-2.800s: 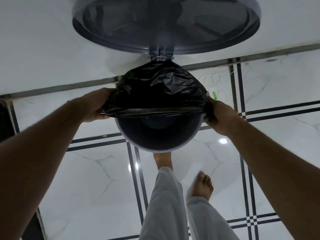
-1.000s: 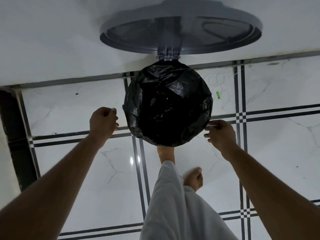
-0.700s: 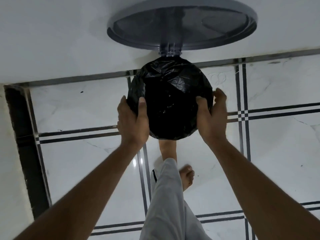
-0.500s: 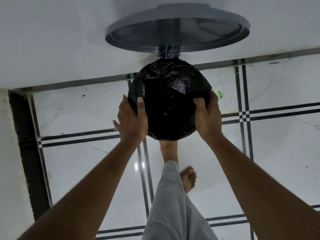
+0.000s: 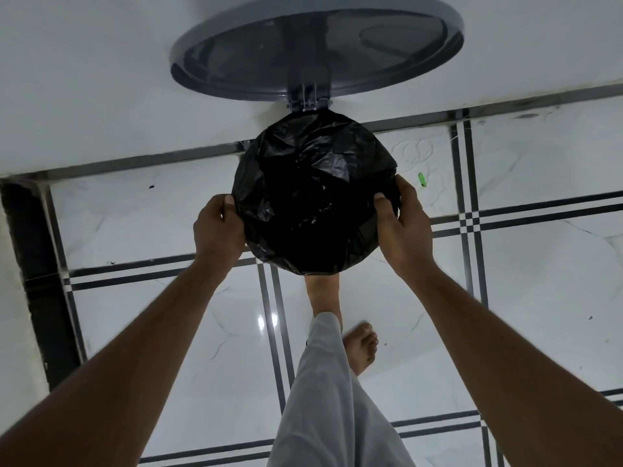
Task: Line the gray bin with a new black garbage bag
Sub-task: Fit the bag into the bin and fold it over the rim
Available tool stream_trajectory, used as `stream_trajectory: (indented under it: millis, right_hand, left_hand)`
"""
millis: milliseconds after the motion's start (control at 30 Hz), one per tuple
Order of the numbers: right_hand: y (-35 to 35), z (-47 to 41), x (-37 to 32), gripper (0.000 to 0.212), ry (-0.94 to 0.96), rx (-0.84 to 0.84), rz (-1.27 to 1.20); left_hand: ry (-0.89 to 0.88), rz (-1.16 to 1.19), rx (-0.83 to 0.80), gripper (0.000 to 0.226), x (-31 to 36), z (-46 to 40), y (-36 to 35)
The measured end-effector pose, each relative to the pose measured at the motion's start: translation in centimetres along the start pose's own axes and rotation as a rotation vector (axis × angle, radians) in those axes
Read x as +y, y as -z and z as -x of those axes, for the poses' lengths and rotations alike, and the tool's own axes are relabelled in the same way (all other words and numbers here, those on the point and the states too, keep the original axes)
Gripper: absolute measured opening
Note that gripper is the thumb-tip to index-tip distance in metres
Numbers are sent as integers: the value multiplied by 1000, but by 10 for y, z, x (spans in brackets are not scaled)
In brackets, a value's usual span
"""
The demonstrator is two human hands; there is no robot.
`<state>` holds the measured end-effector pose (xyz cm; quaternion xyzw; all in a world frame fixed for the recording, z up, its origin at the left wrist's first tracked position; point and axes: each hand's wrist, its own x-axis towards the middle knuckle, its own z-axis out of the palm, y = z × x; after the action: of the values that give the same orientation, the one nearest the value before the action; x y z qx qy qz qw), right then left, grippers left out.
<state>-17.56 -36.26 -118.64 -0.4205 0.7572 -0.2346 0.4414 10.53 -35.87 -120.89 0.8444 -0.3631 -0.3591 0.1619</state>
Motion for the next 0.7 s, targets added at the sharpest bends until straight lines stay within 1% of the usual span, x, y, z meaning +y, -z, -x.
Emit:
stream_trajectory:
  millis: [100,200,233,300,333,367,400,433,467,500,533,567,600,633,667,700]
  right_hand:
    - [-2,-3,2,42,15,17,17]
    - [-2,-4,5,43,16,21,27]
    - [-2,-5,5,42,14,20,27]
    - [-2,-5,6,42,18,21,29]
    - [-2,-5,6,41,21,20,29]
    - [-2,-5,7,40,21,20,30]
    - [-2,-5,8,39,24,23,38]
    - [-2,-4,10,38,29,29,50]
    - [-3,-4,11,37,38,39,64]
    - [-3,-3,13,37,47,47,76]
    - [-4,-3,14,38,59,55,93]
    - [-4,-2,15,39,75,64,113]
    - [-4,-2,16,39,93,72,135]
    - [-5,-3,17,39,108,77,155]
    - [-4,-3,18,39,118,81,176]
    - [-4,-4,18,40,122,82,194]
  left_hand:
    - [131,165,-36,31,0,-2,1]
    - [401,437,-130,27,10,-10,9]
    - [480,491,-173,29,14,-13,13]
    - [580,532,-236,32,12,-22,18]
    - [609,527,-233,31,11,-25,17]
    - [618,494,-194,28,11,-27,14]
    - [601,431,-108,28,12,-26,9]
    - [556,335,27,30,13,-22,3]
    - [449,231,201,32,14,-17,-3]
    - [245,126,375,33,15,-10,-7]
    - [-36,3,442,32,18,0,-10]
    - [-335,-110,403,27,25,13,-12]
    - [-609,-197,297,22,31,26,-15]
    - [-810,-281,164,20,33,35,-23]
    - [-929,-384,28,23,35,41,-31]
    - [-964,-532,-109,29,35,45,-40]
